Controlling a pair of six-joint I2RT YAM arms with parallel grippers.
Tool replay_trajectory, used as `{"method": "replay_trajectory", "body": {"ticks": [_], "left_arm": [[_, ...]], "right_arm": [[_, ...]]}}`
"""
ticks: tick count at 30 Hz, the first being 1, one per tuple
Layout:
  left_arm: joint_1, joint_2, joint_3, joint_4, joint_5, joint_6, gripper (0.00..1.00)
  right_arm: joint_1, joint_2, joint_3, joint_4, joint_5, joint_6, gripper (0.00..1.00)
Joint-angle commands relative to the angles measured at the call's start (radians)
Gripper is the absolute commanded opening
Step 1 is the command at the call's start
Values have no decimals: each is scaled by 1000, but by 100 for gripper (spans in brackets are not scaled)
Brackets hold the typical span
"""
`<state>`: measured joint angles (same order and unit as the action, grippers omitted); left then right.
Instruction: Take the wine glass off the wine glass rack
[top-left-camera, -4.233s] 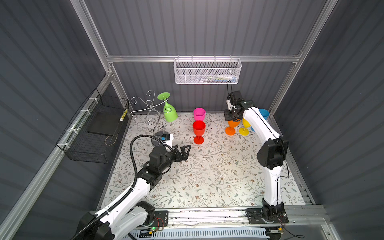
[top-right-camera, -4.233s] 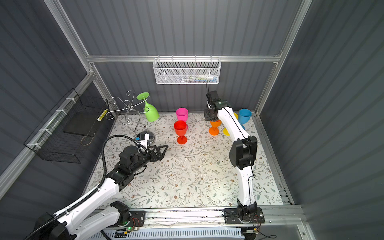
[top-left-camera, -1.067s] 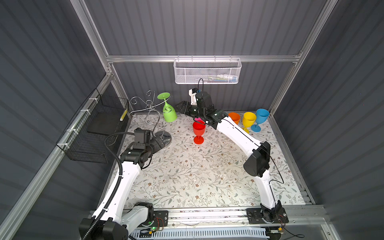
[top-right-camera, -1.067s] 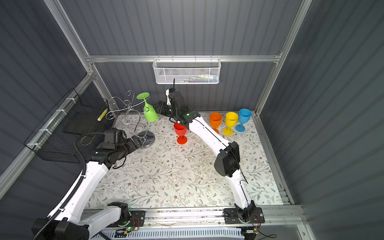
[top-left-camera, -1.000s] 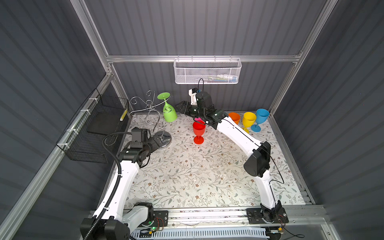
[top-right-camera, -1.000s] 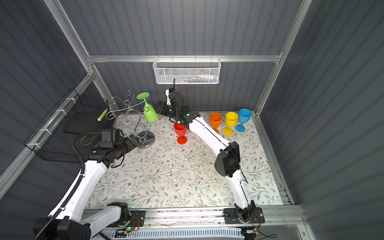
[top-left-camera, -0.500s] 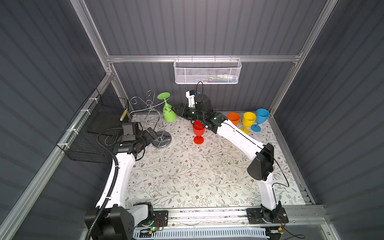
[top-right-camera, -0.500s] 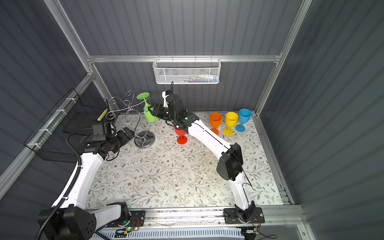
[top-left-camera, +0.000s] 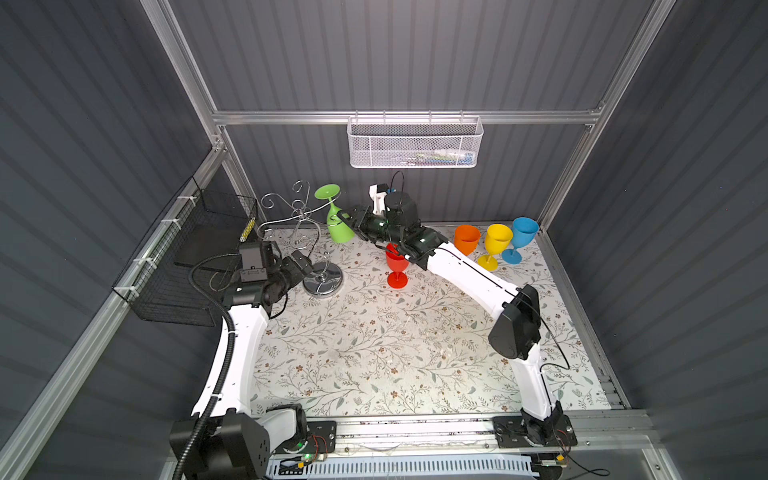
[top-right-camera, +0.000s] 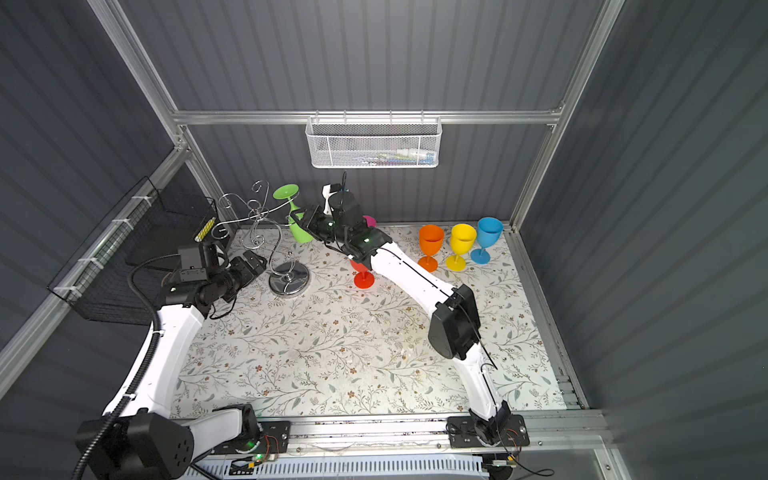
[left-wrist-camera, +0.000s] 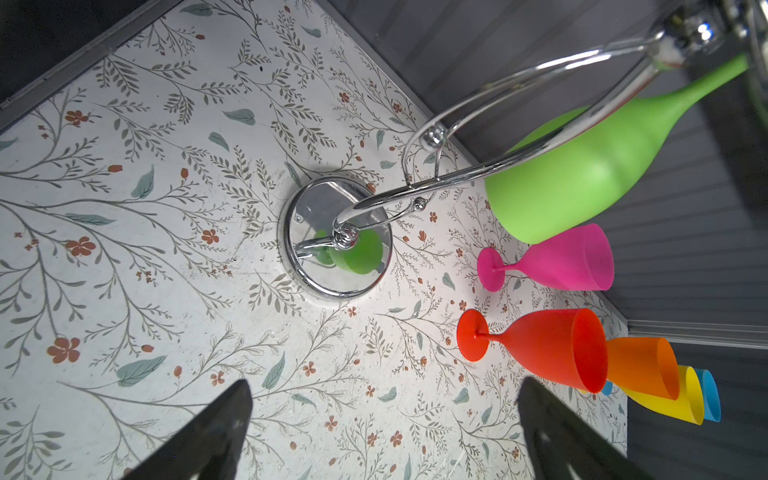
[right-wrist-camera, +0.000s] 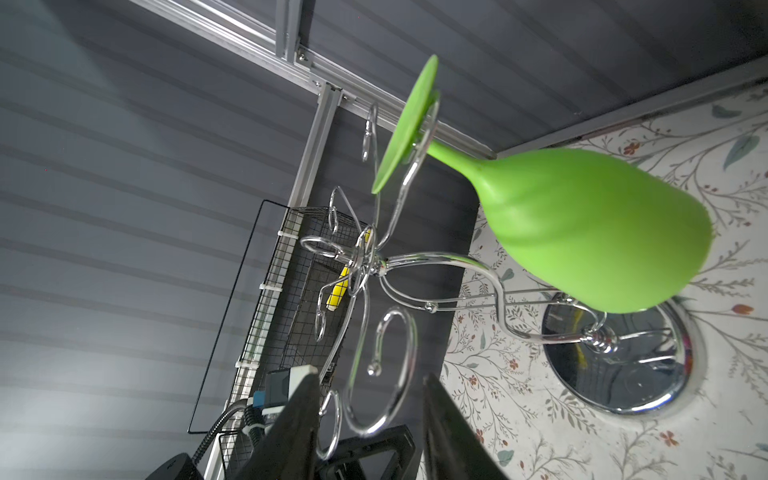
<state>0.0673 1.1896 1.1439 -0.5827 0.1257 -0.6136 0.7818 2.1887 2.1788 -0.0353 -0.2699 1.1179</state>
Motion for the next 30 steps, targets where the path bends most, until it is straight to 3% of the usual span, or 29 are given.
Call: {"method": "replay_trajectory", "body": {"ticks": [1,12,17,21,30], "left_arm": [[8,-6,23,7,21,-12,100],[9,-21,16,11,25,-21,100],[9,-28,14,10,27,-25,99],[9,-31,16,9,28,-26,100],[15,4,66,-4,9,-11,100]], "right_arm": [[8,28,10,49,-8,69,42],[22,107,43,175,40,258,40],[34,133,70,216,86,316,32],[47,128,77,232,129,329,17],[79,49,-53,323,271,372,3]]}}
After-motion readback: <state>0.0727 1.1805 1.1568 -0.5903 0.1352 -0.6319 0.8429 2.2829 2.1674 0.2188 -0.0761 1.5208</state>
